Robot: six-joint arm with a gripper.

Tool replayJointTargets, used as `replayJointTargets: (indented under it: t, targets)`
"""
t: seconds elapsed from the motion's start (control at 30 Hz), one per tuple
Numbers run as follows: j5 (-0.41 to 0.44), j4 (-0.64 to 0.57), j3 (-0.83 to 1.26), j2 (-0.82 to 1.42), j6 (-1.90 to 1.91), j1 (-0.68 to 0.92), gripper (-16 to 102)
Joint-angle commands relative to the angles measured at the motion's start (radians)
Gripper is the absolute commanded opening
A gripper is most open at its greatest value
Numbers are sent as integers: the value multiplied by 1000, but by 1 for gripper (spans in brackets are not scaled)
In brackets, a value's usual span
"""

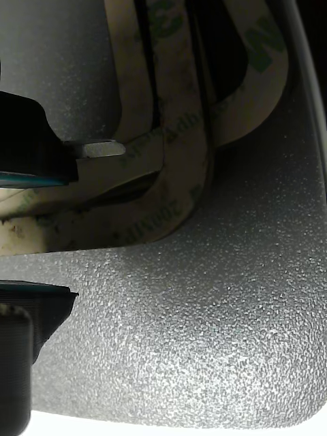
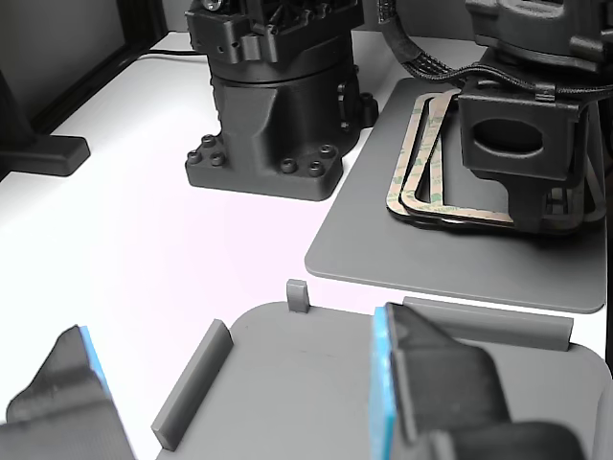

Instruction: Move top rectangular frame to the holder.

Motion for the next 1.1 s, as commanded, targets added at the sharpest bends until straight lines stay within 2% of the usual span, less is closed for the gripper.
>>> replayJointTargets:
  t: [0.0,0.2,0.6,1.07]
  targets:
    - [5,-3,-25,14,9,-15,54]
    - [9,11,-28,14,18,-17,46]
    - [11,2,-18,11,17,-25,43]
    - [8,-5,-3,15,17,-26,33]
